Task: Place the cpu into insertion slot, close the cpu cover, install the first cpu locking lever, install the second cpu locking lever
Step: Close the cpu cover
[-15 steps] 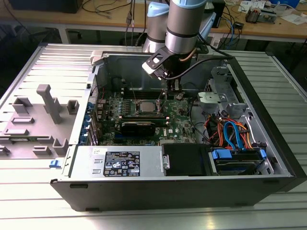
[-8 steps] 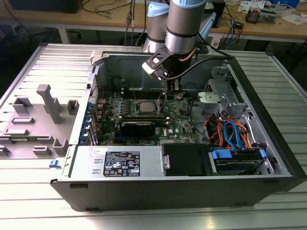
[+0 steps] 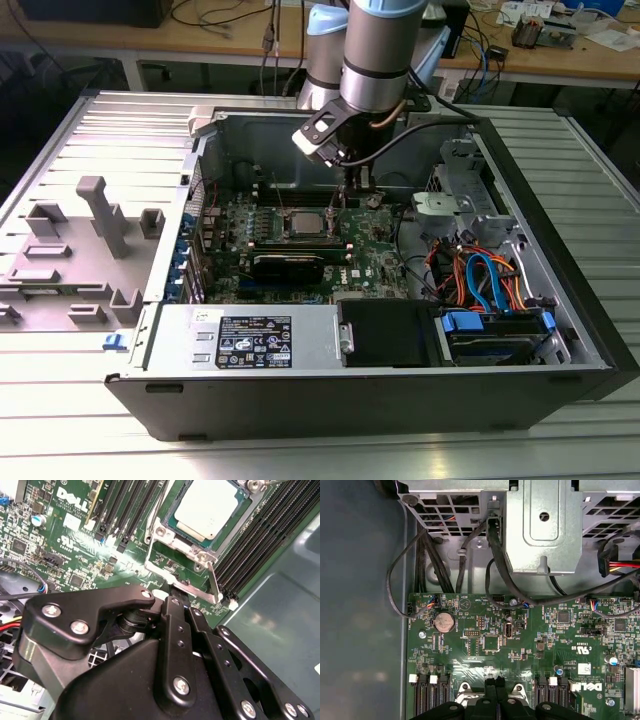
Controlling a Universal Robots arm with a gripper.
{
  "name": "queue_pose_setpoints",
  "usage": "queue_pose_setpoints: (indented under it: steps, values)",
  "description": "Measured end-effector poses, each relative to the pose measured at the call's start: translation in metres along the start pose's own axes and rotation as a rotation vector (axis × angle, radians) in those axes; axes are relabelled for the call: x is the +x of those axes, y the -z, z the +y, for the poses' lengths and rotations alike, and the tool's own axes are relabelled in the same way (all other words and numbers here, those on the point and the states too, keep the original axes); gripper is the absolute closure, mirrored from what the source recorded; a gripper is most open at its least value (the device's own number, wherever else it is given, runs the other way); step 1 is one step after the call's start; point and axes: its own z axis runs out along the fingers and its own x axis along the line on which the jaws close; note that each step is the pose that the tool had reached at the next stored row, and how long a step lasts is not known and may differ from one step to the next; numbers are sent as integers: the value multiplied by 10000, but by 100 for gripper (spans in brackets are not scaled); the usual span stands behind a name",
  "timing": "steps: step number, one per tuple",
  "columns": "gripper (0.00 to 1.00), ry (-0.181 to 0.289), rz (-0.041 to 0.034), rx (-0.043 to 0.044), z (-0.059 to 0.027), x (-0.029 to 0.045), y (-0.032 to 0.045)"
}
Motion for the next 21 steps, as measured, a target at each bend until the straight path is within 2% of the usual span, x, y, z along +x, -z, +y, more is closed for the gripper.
queue_pose_setpoints:
  steps: [11,21]
  values:
    - [89,0,0,0,-79,2,-7]
    - [89,0,0,0,-104,2,-7]
